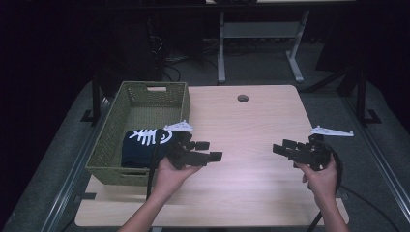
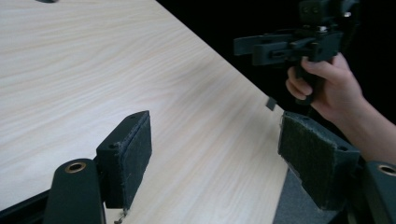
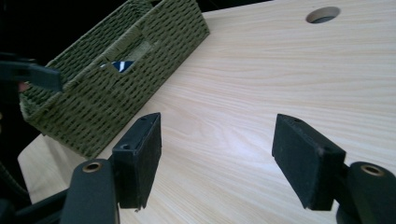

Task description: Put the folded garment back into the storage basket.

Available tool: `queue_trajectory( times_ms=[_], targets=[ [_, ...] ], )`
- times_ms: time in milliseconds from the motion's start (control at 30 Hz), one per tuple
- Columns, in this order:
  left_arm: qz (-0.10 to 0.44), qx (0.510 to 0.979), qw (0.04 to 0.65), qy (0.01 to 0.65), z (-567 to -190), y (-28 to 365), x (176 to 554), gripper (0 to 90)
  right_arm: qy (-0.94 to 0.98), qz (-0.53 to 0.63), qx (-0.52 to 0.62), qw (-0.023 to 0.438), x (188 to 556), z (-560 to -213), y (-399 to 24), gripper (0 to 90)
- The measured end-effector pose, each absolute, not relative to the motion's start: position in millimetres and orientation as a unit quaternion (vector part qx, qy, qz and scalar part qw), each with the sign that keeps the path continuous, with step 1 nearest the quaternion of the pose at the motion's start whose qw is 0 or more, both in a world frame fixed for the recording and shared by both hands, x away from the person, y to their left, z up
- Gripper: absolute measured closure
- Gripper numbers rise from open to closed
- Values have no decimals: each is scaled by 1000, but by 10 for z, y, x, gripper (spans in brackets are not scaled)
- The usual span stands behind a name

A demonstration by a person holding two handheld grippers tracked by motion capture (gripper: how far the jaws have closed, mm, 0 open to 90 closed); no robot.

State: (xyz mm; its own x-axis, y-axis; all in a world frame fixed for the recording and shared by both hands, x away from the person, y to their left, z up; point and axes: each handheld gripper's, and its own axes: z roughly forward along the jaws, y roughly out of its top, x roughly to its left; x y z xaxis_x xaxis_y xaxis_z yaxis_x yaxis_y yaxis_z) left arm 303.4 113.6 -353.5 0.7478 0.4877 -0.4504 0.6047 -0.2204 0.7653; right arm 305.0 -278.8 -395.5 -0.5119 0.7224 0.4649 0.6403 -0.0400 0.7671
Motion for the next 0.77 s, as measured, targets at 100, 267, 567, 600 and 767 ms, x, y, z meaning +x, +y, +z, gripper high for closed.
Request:
queue_trajectory(
  times_ms=[100, 267, 567, 600, 767],
  targets=[
    [-58, 783, 515, 344, -3576, 1087, 2967, 257, 690, 526, 496, 42, 3024, -3981, -2830, 328],
    [-66, 788, 514, 332, -3717, 992, 2868, 256, 681, 527, 506, 44, 2909, -4080, -2945, 318],
    [-63, 797, 515, 309, -3958, 859, 2628, 246, 693, 510, 504, 74, 2572, -4235, -3025, 302],
    [-64, 797, 517, 306, -3973, 856, 2593, 247, 698, 502, 503, 87, 2514, -4240, -3021, 300],
    [-61, 801, 525, 280, -4126, 893, 2318, 247, 699, 495, 501, 125, 2188, -4411, -3034, 301]
  ],
)
